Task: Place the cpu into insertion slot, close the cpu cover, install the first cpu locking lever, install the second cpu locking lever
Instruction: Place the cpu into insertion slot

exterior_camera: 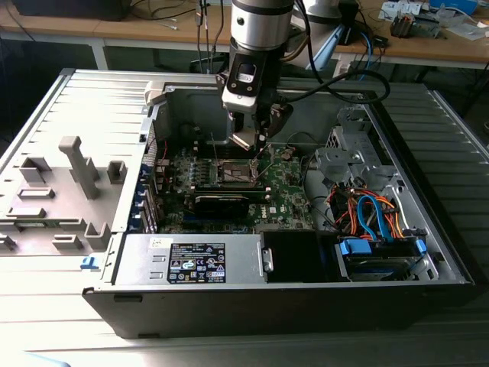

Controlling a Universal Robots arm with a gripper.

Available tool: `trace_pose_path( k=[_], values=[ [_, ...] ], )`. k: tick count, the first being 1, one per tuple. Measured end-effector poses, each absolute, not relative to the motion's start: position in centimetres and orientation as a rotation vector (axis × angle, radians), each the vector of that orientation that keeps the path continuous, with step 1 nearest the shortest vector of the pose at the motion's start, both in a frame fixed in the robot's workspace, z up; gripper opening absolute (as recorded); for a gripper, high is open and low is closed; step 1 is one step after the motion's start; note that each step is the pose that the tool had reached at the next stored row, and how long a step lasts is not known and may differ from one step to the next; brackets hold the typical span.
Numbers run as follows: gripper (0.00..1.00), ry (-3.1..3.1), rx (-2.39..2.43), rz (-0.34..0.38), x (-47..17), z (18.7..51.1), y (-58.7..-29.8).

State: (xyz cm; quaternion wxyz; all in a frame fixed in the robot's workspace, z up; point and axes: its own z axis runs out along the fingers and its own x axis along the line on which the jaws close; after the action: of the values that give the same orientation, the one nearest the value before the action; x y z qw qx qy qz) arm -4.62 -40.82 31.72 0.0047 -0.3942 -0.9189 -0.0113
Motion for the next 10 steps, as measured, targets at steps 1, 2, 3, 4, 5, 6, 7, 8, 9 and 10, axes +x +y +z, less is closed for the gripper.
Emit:
trace_pose_path(
  k=[1,2,3,4,5,6,7,8,9,10],
  values=[
    [0.55,-2.877,-1.237,-0.035,-4.62,31.72,-40.82],
    [0.55,-2.876,-1.239,-0.035,-4.62,31.72,-40.82],
    [0.55,-2.876,-1.241,-0.035,-4.62,31.72,-40.82],
    [0.55,-2.875,-1.243,-0.036,-4.62,31.72,-40.82],
    [0.55,-2.874,-1.246,-0.036,-4.62,31.71,-40.82],
    [0.55,-2.873,-1.248,-0.035,-4.62,31.71,-40.82],
    [0.55,-2.872,-1.250,-0.035,-4.62,31.71,-40.82],
    [0.55,-2.871,-1.252,-0.035,-4.62,31.71,-40.82],
    [0.55,-2.870,-1.253,-0.036,-4.62,31.71,-40.82],
    [0.55,-2.870,-1.255,-0.035,-4.62,31.71,-40.82]
  ],
)
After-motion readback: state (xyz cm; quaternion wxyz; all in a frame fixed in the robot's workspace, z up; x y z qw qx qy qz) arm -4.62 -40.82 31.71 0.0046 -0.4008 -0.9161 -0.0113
